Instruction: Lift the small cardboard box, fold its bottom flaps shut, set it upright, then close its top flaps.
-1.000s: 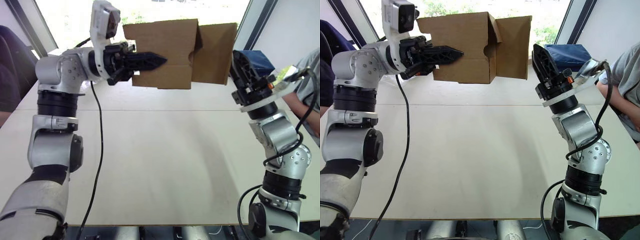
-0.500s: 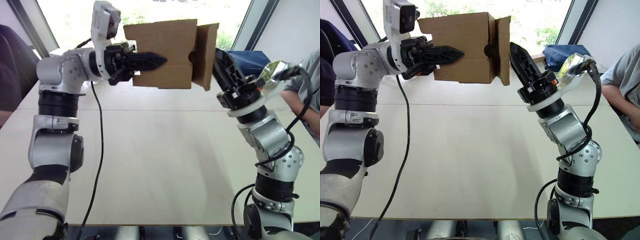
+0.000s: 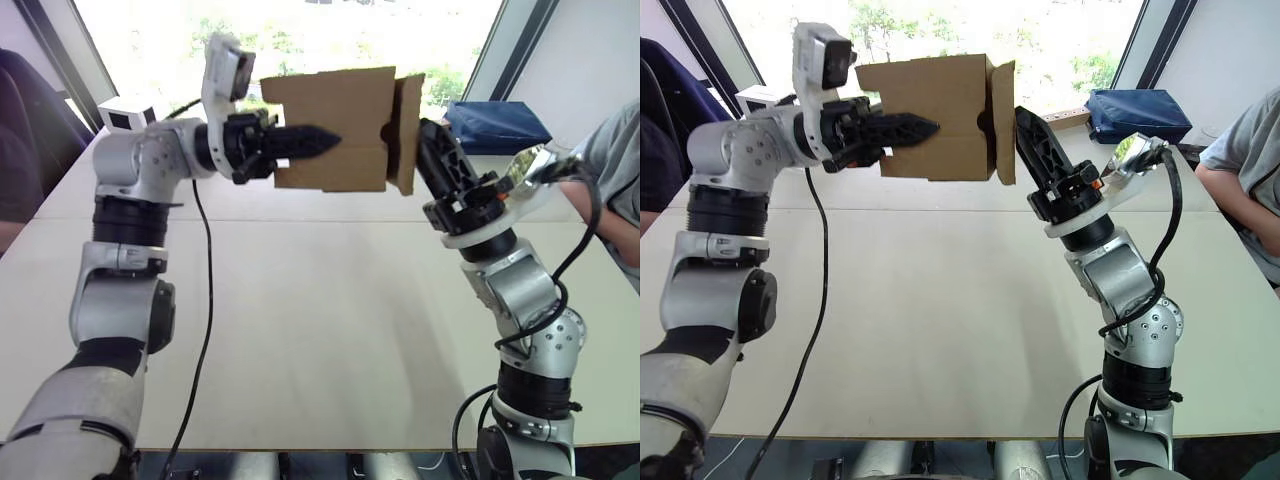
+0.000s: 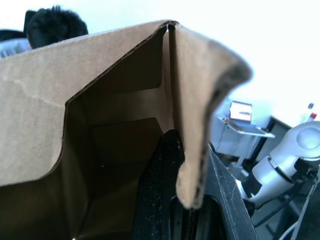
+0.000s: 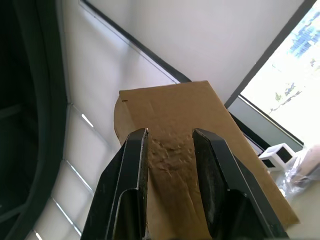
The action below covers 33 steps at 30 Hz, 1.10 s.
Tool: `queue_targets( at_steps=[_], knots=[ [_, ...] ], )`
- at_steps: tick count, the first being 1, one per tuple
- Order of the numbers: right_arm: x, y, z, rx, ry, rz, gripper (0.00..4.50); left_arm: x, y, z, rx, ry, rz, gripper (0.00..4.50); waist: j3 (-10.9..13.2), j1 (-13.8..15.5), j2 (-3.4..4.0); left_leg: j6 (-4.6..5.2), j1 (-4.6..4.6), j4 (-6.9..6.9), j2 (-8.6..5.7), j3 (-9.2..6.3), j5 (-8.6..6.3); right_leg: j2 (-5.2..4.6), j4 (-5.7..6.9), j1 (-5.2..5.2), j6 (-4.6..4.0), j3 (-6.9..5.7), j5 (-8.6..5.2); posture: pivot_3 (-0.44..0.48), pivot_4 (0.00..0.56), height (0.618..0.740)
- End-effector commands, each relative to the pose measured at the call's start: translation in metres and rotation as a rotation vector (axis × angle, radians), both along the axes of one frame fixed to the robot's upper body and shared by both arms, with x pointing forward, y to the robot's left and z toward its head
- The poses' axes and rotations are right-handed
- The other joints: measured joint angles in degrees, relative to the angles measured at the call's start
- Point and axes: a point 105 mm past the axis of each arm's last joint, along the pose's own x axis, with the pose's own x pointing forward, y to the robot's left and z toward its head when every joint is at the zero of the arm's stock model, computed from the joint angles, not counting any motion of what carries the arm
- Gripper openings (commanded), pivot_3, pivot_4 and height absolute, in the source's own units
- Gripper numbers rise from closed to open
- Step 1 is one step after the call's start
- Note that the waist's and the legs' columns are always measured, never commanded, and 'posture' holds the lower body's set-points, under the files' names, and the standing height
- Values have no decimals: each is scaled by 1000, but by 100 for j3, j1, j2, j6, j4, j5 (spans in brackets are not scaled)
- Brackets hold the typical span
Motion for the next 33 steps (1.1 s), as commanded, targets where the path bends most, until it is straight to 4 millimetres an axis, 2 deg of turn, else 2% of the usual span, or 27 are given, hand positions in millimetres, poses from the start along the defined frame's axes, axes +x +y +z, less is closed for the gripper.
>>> queue_targets(
  at_steps=[1, 9, 24, 33],
  knots=[
    [-9, -2, 7, 29, -46, -16, 1398, -8, -2, 12, -55, -28, -18, 0, 0, 4, 0, -1, 0, 0, 0, 0, 0, 0, 0, 0, 0, 0, 0, 0, 150, 740],
    [-14, -3, -4, 42, -17, -43, 1398, -4, -11, 9, -99, 44, -8, 0, 0, 3, 0, -2, 2, 0, -1, -1, 1, -1, 0, 1, 0, 0, 0, 0, 150, 740],
    [-15, -10, -2, 91, -24, -88, 1398, -1, -10, 9, -88, 81, 10, 0, 0, -2, 0, -2, 2, 0, -1, -1, 1, 1, 0, 1, 0, -1, 0, 0, 150, 740],
    [-13, 2, -5, 52, -18, -69, 1398, -3, -11, 9, -82, 85, 2, 0, 0, -2, 0, -2, 2, 0, -1, -1, 1, 1, 0, 1, 0, -1, 0, 0, 150, 740]
  ],
)
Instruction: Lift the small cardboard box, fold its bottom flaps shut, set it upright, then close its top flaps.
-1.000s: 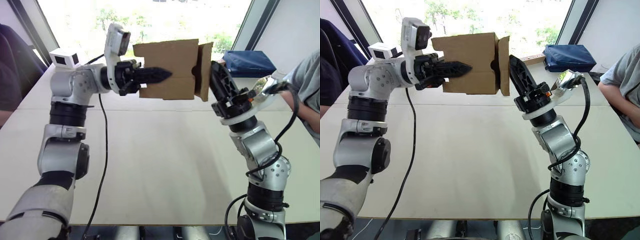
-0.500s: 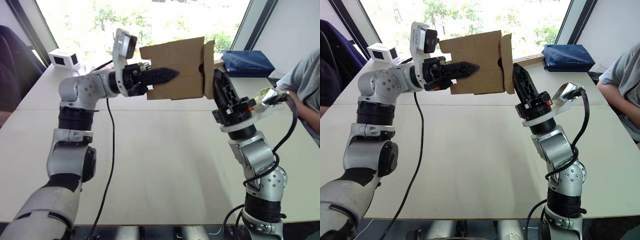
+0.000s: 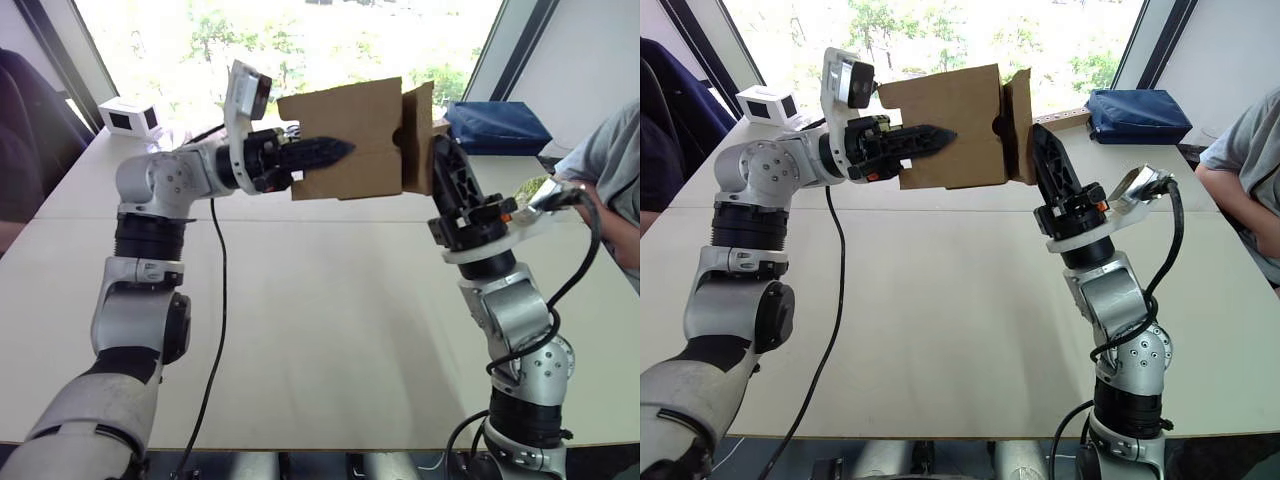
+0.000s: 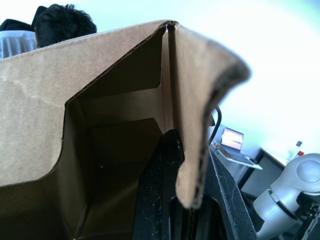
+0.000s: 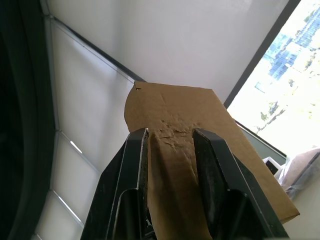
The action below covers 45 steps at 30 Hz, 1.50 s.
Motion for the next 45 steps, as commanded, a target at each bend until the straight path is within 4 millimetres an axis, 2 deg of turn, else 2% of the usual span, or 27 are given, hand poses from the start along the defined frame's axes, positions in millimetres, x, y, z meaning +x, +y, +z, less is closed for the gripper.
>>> queue_targets(
  at_steps=[1, 20, 33, 39, 41, 45],
  knots=[
    [-6, 6, 10, -19, -54, 5, 1398, -8, 1, 18, -31, -61, -20, 0, 0, 0, 0, 0, 0, 0, 0, 0, 0, 0, 0, 0, 0, 0, 0, 0, 150, 740],
    [2, 5, 0, -210, -62, -99, 1398, -4, 0, 18, -26, -42, 0, 0, 0, 3, 0, 0, 0, 0, -1, 0, 0, 0, 0, 0, 0, 0, 0, 0, 150, 740],
    [9, 5, 3, -194, -57, -143, 1398, -9, -1, 16, -18, -44, -23, 0, 0, 2, 0, 0, 0, 0, -1, 0, 0, 0, 0, 0, 0, 0, 0, 0, 150, 740],
    [-4, 20, 9, -213, -109, -58, 1398, -5, -2, 14, -19, -40, -7, 0, 0, 1, 0, 0, 0, 0, -1, 0, 0, 0, 0, 0, 0, 0, 0, 0, 150, 740],
    [-7, 29, 6, -258, -119, -23, 1398, -4, -3, 14, -19, -41, -6, 0, 0, 1, 0, 0, 0, 0, -1, 0, 0, 0, 0, 0, 0, 0, 0, 0, 150, 740],
    [-3, 32, -2, -303, -97, -32, 1398, -6, -4, 15, -27, -46, -18, 0, 0, 2, 0, 0, 0, 0, -2, 0, 0, 0, 0, 0, 0, 0, 0, 0, 150, 740]
  ],
)
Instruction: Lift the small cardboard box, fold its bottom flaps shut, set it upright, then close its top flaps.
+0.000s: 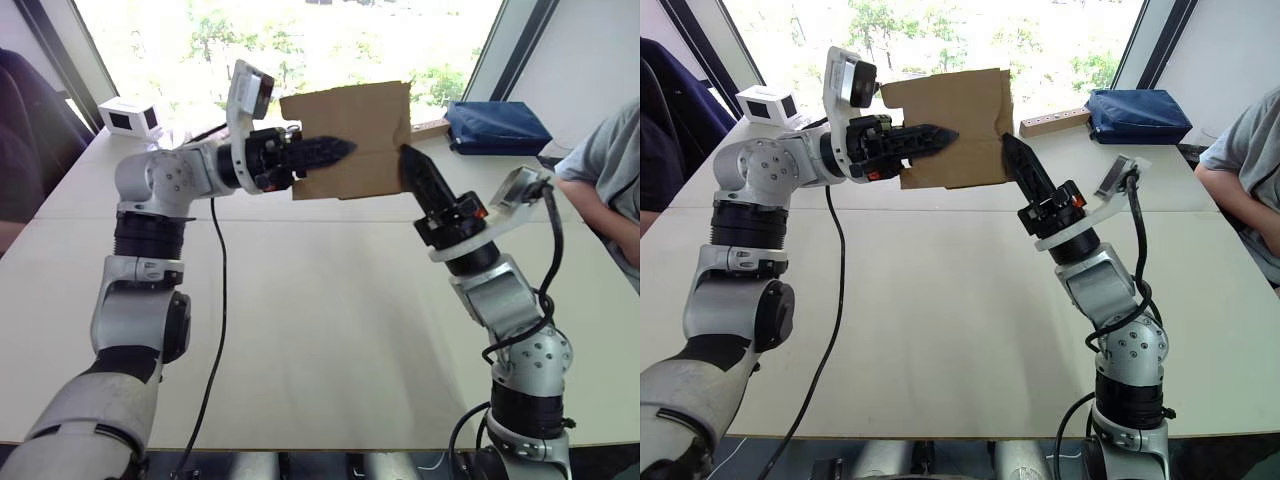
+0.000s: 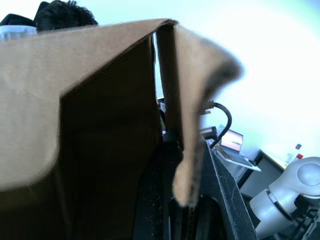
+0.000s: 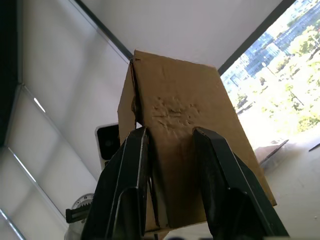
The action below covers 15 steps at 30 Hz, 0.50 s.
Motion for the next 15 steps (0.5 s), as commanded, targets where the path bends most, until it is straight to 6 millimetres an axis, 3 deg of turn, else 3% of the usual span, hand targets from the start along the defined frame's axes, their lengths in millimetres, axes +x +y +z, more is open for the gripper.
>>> queue_targets(
  at_steps=[1, 9, 15],
  knots=[
    [-8, 15, 0, -75, -33, 42, 1398, -7, -3, 14, -35, -60, -28, 0, 0, 1, 0, 0, 0, 0, 0, 0, 0, 0, 0, 0, 0, 0, 0, 0, 150, 740],
    [-14, 10, 8, -45, -68, 64, 1398, -6, -3, 14, -34, -58, -23, 0, 0, 1, 0, 0, 0, 0, -1, 0, 0, 0, 0, 0, 0, 0, 0, 0, 150, 740],
    [-23, 34, 0, -194, -80, 143, 1398, -6, -4, 13, -31, -58, -28, 0, 0, 1, 0, 0, 0, 0, 0, 0, 0, 0, 0, 0, 0, 0, 0, 0, 150, 740]
  ],
)
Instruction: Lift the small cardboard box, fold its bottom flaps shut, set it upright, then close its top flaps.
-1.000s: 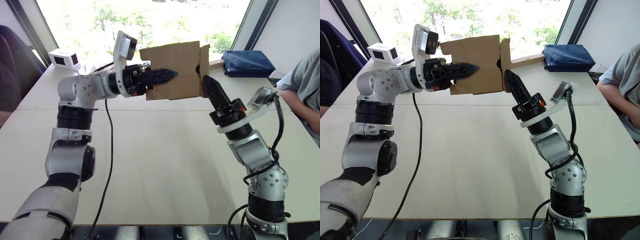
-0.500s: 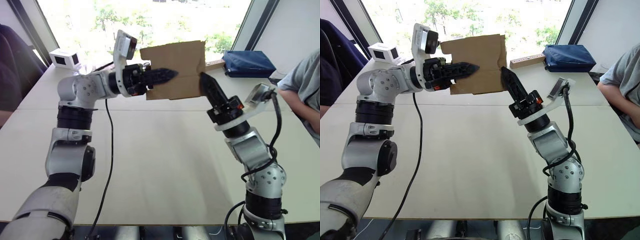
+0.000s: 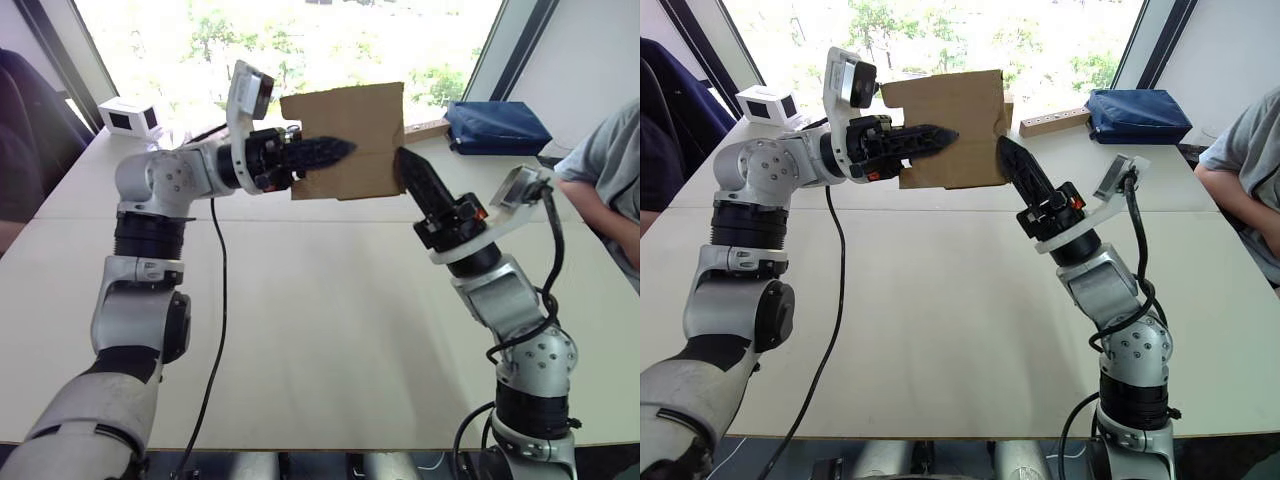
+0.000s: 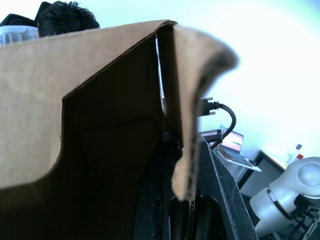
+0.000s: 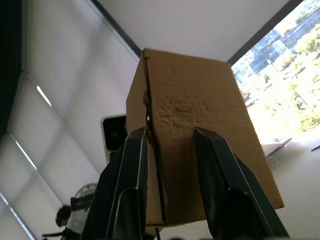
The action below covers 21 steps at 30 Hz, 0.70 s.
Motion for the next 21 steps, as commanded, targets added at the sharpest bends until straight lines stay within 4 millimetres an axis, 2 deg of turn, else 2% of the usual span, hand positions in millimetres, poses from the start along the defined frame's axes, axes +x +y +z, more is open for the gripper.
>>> queue_targets(
  at_steps=[1, 4, 8, 13, 20, 21],
  knots=[
    [-16, 29, -1, -133, -55, 101, 1398, -6, -5, 13, -28, -57, -26, 0, 0, 2, 0, 0, 0, 0, 0, 0, 0, 0, 0, 0, 0, 0, 0, 0, 150, 740],
    [-15, 26, -2, -150, -58, 80, 1398, -7, -5, 12, -24, -57, -28, 0, 0, 1, 0, 0, 0, 0, -1, 0, 0, 0, 0, 0, 0, 0, 0, 0, 150, 740],
    [-14, 8, 9, 1, -51, 64, 1398, -7, -2, 13, -21, -66, -27, 0, 0, 3, 0, 0, 0, 0, -2, 0, 0, 0, 0, 0, 0, 0, 0, 0, 150, 740],
    [-13, -11, 9, 112, -27, 41, 1398, -12, 3, 18, -21, -100, -43, 0, 0, 4, 0, 0, 0, 0, -1, 0, 0, 0, 0, 0, 0, 0, 0, 0, 150, 740],
    [-13, -21, 14, 173, -29, 29, 1398, -15, 5, 19, -18, -118, -54, 0, 0, 3, 0, 0, 0, 0, 0, -1, 0, 0, 0, 0, 0, 0, 0, 0, 150, 740],
    [-13, -22, 14, 179, -27, 24, 1125, -14, 5, 19, -19, -118, -53, 0, 0, 3, 0, 0, 0, 0, 0, -1, 0, 0, 0, 0, 0, 0, 0, 0, 150, 740]
  ],
)
